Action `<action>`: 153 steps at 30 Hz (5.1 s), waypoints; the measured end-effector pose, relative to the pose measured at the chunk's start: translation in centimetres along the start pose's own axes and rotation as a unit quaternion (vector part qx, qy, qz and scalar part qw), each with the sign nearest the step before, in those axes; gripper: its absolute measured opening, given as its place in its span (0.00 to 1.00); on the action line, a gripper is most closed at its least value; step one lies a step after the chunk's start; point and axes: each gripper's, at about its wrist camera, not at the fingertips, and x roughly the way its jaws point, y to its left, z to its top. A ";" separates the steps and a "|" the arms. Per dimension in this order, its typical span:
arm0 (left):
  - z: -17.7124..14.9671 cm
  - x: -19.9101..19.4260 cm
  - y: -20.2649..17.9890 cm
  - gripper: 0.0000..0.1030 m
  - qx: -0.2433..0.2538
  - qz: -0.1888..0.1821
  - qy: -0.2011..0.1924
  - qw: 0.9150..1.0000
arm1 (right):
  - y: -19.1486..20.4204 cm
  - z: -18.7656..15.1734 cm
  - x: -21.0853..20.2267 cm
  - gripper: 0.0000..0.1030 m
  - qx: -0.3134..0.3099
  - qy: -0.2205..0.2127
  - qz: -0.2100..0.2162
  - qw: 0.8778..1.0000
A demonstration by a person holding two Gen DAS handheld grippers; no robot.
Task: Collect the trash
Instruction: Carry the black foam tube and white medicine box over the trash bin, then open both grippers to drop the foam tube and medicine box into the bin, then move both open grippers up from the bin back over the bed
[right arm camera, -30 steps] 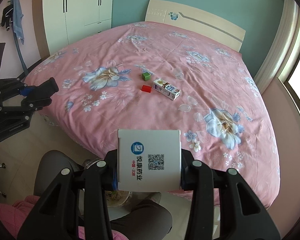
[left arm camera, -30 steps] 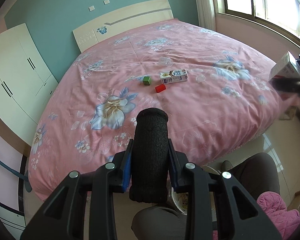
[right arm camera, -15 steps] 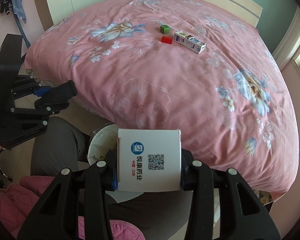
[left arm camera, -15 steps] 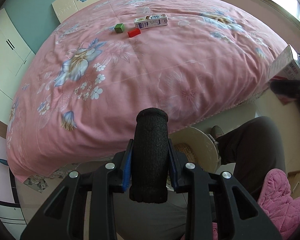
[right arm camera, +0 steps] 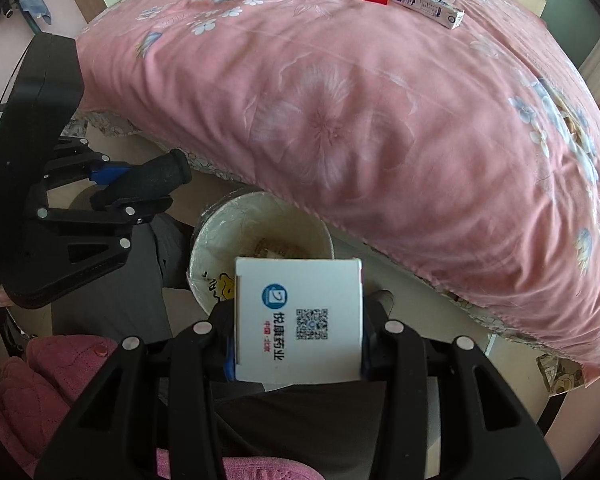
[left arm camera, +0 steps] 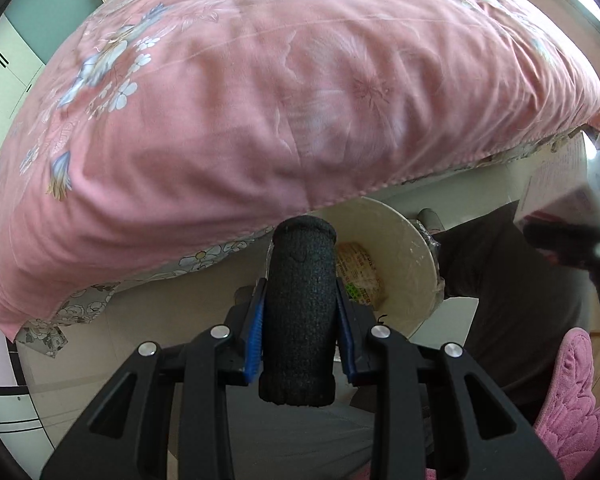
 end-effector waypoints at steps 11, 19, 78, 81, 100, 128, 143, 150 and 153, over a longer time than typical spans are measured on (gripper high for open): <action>-0.8 6.3 -0.7 0.32 -0.012 -0.012 0.054 0.998 | 0.9 -1.7 6.8 0.42 0.015 0.065 0.032 0.997; -0.8 10.0 -1.0 0.32 -0.028 -0.014 0.080 0.996 | 1.5 -2.3 11.0 0.42 0.039 0.102 0.054 0.993; 0.7 27.1 -0.4 0.49 -0.198 -0.173 0.215 0.940 | -1.3 -2.5 29.1 0.51 0.168 0.208 0.126 0.955; 0.7 26.9 -0.5 0.49 -0.198 -0.174 0.216 0.940 | -1.5 -2.6 29.1 0.51 0.167 0.207 0.126 0.956; -1.2 23.5 -1.6 0.49 -0.184 -0.156 0.205 0.949 | -0.5 -4.0 25.9 0.51 0.186 0.206 0.150 0.949; 2.7 1.3 0.0 0.50 -0.113 -0.124 0.017 0.986 | -6.0 -0.9 1.3 0.51 0.113 -0.017 0.095 0.989; 10.6 -11.2 1.8 0.53 -0.029 -0.039 -0.123 0.991 | -10.1 7.4 -12.2 0.53 -0.002 -0.133 -0.045 0.990; 14.7 -12.2 3.4 0.53 0.002 -0.012 -0.135 0.991 | -11.0 12.4 -15.8 0.67 -0.062 -0.181 -0.099 0.977; 16.5 -12.0 3.8 0.58 0.024 -0.003 -0.137 0.990 | -11.2 14.5 -16.1 0.68 -0.093 -0.191 -0.118 0.970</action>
